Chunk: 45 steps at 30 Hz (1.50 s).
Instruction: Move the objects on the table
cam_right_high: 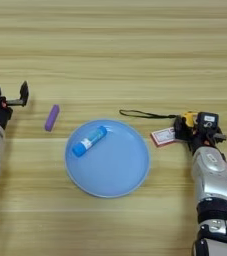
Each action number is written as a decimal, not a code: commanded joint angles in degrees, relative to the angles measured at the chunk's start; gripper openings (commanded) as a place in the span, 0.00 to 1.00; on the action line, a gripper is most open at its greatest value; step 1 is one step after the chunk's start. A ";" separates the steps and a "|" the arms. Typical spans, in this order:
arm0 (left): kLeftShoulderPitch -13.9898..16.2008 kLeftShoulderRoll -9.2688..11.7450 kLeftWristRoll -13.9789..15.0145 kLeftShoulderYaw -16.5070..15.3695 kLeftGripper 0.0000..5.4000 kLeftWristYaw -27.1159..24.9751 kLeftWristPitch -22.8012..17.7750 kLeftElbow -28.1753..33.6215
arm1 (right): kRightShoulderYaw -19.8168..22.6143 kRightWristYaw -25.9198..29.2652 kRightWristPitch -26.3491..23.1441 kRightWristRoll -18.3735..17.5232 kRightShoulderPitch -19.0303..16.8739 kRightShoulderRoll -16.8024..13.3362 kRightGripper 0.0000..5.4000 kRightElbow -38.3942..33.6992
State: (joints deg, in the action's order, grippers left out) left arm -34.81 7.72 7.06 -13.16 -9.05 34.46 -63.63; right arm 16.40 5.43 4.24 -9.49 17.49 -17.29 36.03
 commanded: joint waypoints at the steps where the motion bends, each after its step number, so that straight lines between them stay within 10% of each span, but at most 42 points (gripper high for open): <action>1: -1.02 0.54 -0.23 -0.02 1.00 0.18 0.65 -0.35 | 0.08 0.25 -0.43 -0.30 0.53 0.25 0.84 0.29; 24: -1.13 0.84 -0.39 0.04 1.00 0.31 0.68 -0.74 | -1.35 0.98 -1.89 -1.54 -5.51 2.83 0.84 -21.25; 45: -1.40 0.80 -0.71 0.26 1.00 1.00 0.69 -1.23 | -15.23 18.55 -23.45 -11.81 -17.47 3.72 0.84 -48.67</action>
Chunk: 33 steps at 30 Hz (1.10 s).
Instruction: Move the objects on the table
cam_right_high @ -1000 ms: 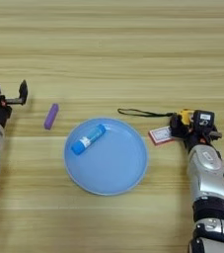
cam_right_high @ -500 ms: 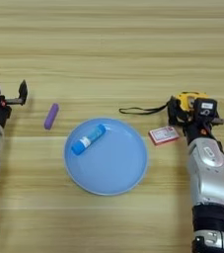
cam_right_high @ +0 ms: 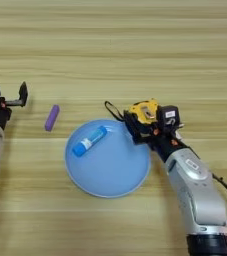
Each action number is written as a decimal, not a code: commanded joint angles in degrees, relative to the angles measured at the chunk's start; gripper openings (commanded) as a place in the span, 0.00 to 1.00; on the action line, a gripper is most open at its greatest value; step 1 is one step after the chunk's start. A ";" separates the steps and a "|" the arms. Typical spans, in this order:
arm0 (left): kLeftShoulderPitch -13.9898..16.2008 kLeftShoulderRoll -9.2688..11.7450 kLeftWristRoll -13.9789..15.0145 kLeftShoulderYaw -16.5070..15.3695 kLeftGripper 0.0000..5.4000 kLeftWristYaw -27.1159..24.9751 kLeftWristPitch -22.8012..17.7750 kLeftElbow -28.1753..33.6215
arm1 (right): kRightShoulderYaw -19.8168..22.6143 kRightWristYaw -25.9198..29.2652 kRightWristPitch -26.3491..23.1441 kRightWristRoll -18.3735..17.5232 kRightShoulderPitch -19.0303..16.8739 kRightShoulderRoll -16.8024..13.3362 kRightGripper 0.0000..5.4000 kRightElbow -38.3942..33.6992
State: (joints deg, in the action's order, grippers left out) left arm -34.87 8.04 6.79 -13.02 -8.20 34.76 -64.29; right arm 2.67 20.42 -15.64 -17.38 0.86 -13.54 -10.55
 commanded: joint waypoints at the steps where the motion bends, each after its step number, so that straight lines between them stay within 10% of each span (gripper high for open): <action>1: -1.36 0.48 -0.44 0.13 1.00 0.18 0.37 -0.61 | -1.74 4.76 -4.63 -5.15 -1.05 -0.06 0.84 -2.54; 33: -1.17 0.51 -0.37 0.12 1.00 0.24 0.52 -0.37 | -5.99 7.71 -1.99 1.02 0.69 0.26 0.93 6.93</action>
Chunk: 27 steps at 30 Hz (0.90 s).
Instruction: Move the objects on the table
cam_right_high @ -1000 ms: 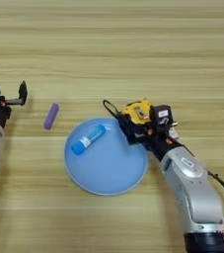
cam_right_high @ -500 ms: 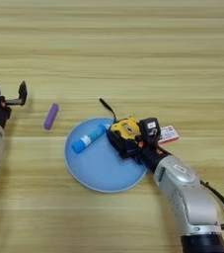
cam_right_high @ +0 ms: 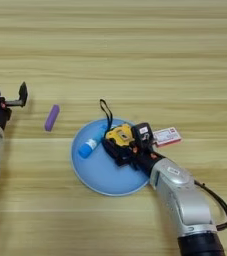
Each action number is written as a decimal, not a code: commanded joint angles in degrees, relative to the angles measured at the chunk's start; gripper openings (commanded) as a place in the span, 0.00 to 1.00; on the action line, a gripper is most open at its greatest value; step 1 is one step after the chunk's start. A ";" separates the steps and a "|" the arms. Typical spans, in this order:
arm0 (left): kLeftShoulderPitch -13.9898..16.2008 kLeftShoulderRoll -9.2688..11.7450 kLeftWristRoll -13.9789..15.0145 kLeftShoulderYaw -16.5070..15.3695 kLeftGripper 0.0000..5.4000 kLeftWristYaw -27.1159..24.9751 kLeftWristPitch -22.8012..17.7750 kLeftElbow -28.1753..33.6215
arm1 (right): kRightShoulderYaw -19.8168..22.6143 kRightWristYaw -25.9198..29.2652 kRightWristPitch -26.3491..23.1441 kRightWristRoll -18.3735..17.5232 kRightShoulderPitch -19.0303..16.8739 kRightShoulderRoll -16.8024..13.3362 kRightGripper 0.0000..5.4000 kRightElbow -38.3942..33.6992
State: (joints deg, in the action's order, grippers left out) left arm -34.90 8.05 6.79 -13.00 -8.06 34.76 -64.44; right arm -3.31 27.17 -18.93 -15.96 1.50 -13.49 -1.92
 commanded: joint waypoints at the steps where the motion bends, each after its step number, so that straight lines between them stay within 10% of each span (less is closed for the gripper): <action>1: -1.15 0.50 -0.38 0.11 1.00 0.09 0.53 -0.22 | 0.07 1.12 1.38 -0.59 -0.02 0.25 0.95 -1.98; 17: -1.10 0.52 -0.46 0.19 1.00 0.07 0.56 -0.23 | 5.12 1.28 8.94 -4.37 0.68 2.82 1.00 -5.06; 27: -1.04 0.57 -0.49 0.17 1.00 0.09 0.67 -0.21 | 7.96 -5.62 15.39 1.12 2.49 2.98 1.00 -1.96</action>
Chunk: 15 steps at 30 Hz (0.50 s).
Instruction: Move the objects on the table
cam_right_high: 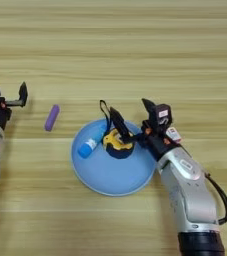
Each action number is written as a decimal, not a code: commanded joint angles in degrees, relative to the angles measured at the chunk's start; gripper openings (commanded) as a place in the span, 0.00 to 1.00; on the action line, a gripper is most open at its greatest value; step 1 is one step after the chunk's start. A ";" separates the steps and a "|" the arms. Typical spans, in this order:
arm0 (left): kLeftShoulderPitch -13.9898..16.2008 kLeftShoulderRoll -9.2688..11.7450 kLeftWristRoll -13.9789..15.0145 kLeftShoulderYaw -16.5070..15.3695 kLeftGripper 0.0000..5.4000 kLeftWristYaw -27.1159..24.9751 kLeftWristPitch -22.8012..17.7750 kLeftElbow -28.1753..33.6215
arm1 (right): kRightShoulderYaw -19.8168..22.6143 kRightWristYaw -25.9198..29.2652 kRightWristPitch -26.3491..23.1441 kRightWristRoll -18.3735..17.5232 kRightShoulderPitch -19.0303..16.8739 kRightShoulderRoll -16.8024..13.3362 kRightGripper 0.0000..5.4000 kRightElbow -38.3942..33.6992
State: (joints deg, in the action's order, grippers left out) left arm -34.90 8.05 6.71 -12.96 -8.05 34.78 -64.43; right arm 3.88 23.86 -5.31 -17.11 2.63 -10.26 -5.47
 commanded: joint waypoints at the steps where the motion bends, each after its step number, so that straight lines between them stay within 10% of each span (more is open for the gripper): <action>1: -1.04 0.57 -0.42 0.12 1.00 0.08 0.65 -0.21 | 0.89 -3.14 2.44 3.26 1.48 -0.45 1.00 1.94; 9: -0.97 0.57 -0.39 0.09 1.00 0.05 0.71 -0.19 | 4.18 -13.91 7.33 14.53 3.74 -4.10 1.00 9.76; 15: -0.93 0.58 -0.39 0.09 1.00 0.09 0.73 -0.08 | 4.85 -14.50 6.39 15.47 3.45 -5.78 1.00 11.02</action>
State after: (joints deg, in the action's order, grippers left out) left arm -34.89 8.08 6.71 -12.97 -8.05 34.84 -64.43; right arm 8.29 9.17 1.81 -1.95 5.74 -14.98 5.50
